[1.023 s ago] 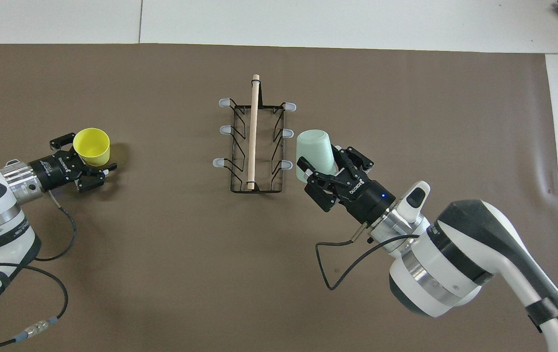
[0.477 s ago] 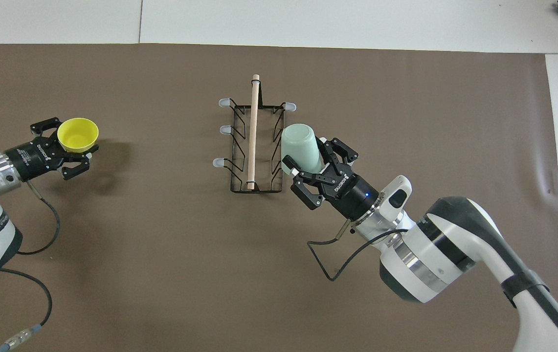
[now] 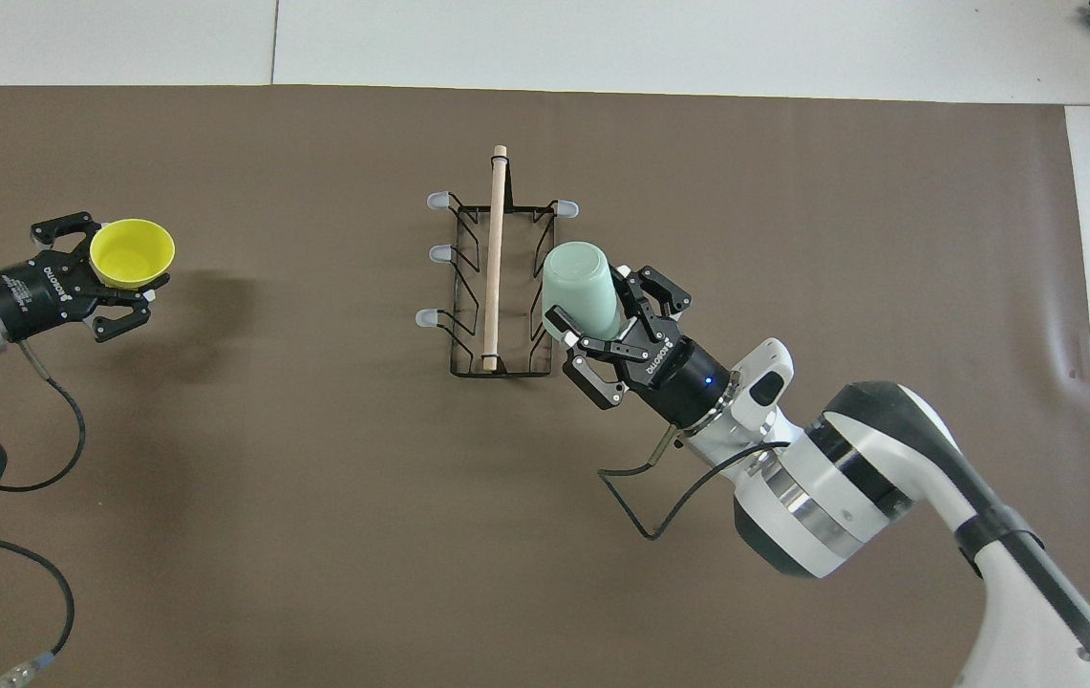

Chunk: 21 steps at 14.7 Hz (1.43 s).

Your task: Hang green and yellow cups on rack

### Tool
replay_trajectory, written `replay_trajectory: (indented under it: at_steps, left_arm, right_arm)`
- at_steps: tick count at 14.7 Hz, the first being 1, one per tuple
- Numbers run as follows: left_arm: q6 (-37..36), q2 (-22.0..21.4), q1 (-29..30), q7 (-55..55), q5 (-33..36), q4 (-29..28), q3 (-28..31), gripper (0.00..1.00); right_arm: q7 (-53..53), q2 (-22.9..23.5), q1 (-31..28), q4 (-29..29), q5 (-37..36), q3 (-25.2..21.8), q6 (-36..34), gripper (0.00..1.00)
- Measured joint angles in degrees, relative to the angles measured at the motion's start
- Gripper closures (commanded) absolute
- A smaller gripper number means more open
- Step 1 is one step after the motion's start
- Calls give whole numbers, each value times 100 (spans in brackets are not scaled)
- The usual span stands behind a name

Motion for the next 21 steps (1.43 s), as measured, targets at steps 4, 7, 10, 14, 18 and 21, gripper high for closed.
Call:
replay_trajectory:
  at_steps: [4,7,10,14,18,21]
  left_arm:
    - [363,-453,-5,-3,1072,5,-181,100]
    - [497,-710,-11,-104,1856,5,-385,100]
    - [514,-910,-7,-535,2903,9,-658,100]
    - [602,-1195,-7,-1380,4486,15,-1272,100]
    - [744,-1328,-7,-2274,5748,75,-1811,100]
    - [735,-1378,-5,-2767,6517,169,-2120,100]
  right_arm:
    - [0,-9,33,16,0,9,2,100]
    - [0,-8,115,15,0,14,3,100]
    - [0,4,130,10,0,16,4,100]
    - [-10,85,130,-1,0,15,10,100]
    - [-17,132,132,-1,0,15,10,100]
    - [-148,234,135,-2,0,15,10,100]
